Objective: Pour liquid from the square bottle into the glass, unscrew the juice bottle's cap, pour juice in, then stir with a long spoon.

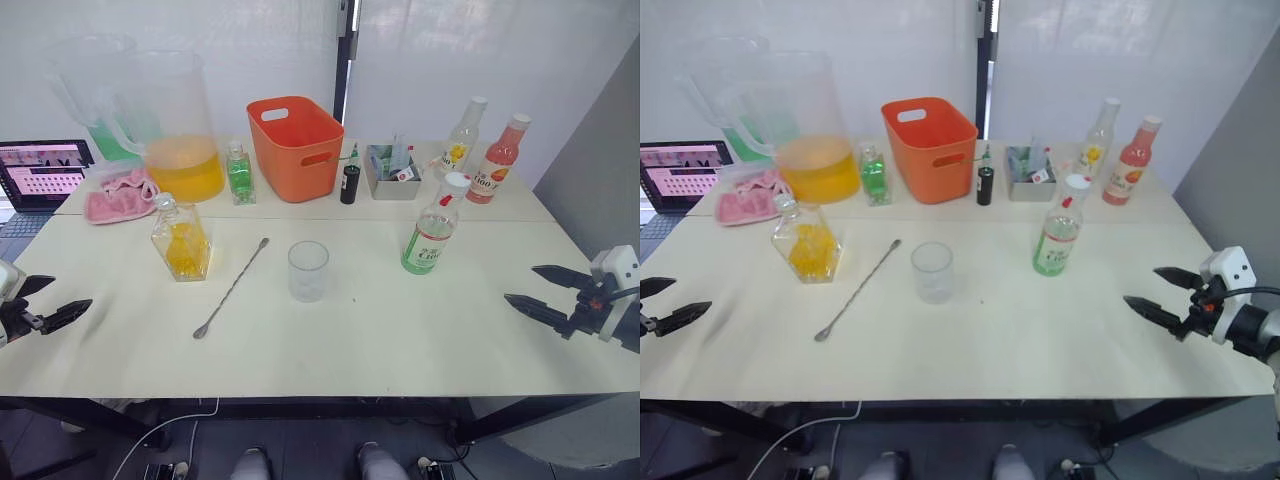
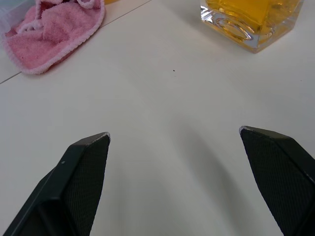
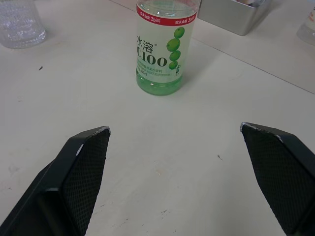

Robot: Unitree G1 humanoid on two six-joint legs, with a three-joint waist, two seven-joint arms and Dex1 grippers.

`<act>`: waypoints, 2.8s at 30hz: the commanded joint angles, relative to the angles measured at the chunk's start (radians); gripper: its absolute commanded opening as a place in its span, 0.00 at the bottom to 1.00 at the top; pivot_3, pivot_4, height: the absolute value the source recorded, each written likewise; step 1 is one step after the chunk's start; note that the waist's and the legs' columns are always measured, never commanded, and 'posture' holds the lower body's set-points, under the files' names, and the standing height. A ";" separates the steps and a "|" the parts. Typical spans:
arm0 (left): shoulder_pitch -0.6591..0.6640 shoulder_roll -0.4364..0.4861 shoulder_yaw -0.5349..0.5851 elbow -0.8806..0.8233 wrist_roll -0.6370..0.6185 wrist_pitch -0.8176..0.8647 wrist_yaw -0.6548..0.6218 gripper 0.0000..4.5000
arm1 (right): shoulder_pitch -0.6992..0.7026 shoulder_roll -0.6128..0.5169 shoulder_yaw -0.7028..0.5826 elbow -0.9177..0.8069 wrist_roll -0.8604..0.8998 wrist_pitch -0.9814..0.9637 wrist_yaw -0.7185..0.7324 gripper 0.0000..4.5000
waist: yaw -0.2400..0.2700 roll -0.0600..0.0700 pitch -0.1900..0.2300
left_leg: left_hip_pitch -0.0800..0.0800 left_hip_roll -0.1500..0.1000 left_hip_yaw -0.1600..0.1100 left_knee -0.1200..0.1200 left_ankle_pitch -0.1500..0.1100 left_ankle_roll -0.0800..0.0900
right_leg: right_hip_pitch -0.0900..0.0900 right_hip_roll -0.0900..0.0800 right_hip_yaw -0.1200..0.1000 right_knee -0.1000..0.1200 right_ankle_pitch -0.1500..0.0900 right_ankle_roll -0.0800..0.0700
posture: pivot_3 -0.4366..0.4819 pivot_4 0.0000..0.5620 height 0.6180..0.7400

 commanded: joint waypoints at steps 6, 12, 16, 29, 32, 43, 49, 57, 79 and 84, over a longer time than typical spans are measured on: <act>0.054 -0.021 0.118 -0.080 -0.106 0.036 0.041 0.99 | -0.126 -0.011 0.065 -0.199 0.182 0.217 0.083 1.00 | -0.014 0.000 0.000 | 0.002 0.000 -0.001 0.001 0.001 0.000 | -0.001 0.001 0.001 0.006 -0.001 -0.001 | 0.48 0.27 0.81; 0.423 -0.179 0.372 -0.555 -0.324 0.206 0.084 0.99 | -0.276 0.004 0.175 -0.265 0.236 0.322 0.135 1.00 | -0.016 0.000 0.000 | 0.002 0.002 0.001 0.000 0.001 0.000 | -0.002 0.001 0.000 0.007 -0.002 -0.002 | 0.48 0.27 0.81; 0.660 -0.391 0.451 -0.961 -0.372 0.282 0.285 0.99 | -0.379 0.032 0.256 -0.293 0.273 0.383 0.185 1.00 | -0.013 0.000 0.000 | 0.003 0.002 0.002 0.000 0.000 -0.001 | -0.001 0.000 0.001 0.006 -0.002 -0.003 | 0.48 0.27 0.81; 0.719 -0.839 0.211 -1.547 -0.269 0.410 0.854 0.99 | -0.510 0.069 0.366 -0.235 0.212 0.343 0.294 1.00 | 0.015 -0.002 0.000 | 0.000 0.000 0.001 0.017 -0.001 -0.003 | 0.004 -0.001 0.002 0.002 -0.002 -0.003 | 0.48 0.27 0.81; 0.654 -0.855 0.123 -1.567 -0.227 0.471 0.930 0.99 | -0.486 0.063 0.351 -0.251 0.215 0.340 0.292 1.00 | 0.012 -0.002 0.000 | 0.000 0.000 0.000 0.017 -0.001 -0.003 | 0.007 0.000 0.002 0.003 -0.002 -0.002 | 0.48 0.27 0.81; 0.366 -0.789 0.004 -1.366 -0.080 0.536 1.047 0.99 | -0.376 0.029 0.272 -0.374 0.254 0.382 0.214 1.00 | 0.011 -0.002 0.000 | -0.001 0.000 -0.002 0.015 0.000 -0.002 | 0.007 0.001 0.002 0.004 0.000 0.001 | 0.48 0.27 0.81; 0.269 -0.798 -0.055 -1.234 -0.023 0.503 1.052 0.99 | -0.362 0.022 0.235 -0.386 0.269 0.393 0.173 1.00 | 0.013 -0.002 0.000 | -0.001 -0.001 -0.002 0.016 -0.001 -0.002 | 0.007 0.001 0.002 0.003 0.000 0.001 | 0.48 0.27 0.81; 0.135 -0.793 -0.080 -1.082 -0.007 0.459 1.038 0.99 | -0.328 0.015 0.210 -0.419 0.277 0.402 0.155 1.00 | 0.013 -0.002 0.000 | -0.001 -0.001 -0.002 0.015 0.000 -0.002 | 0.008 0.001 0.002 0.003 0.000 0.002 | 0.48 0.27 0.81; -0.194 -0.769 -0.079 -0.586 0.035 0.283 1.030 0.62 | -0.267 0.016 0.205 -0.440 0.263 0.366 0.104 1.00 | 0.017 -0.002 0.000 | -0.001 -0.001 -0.003 0.015 0.000 -0.002 | 0.009 0.001 0.001 0.003 0.000 0.004 | 0.48 0.27 0.81; -0.175 -0.760 -0.072 -0.636 0.037 0.269 1.035 0.62 | -0.265 0.026 0.211 -0.444 0.264 0.362 0.091 1.00 | 0.017 -0.002 0.000 | -0.001 -0.001 -0.003 0.015 0.000 -0.002 | 0.009 0.001 0.001 0.003 0.000 0.004 | 0.48 0.27 0.81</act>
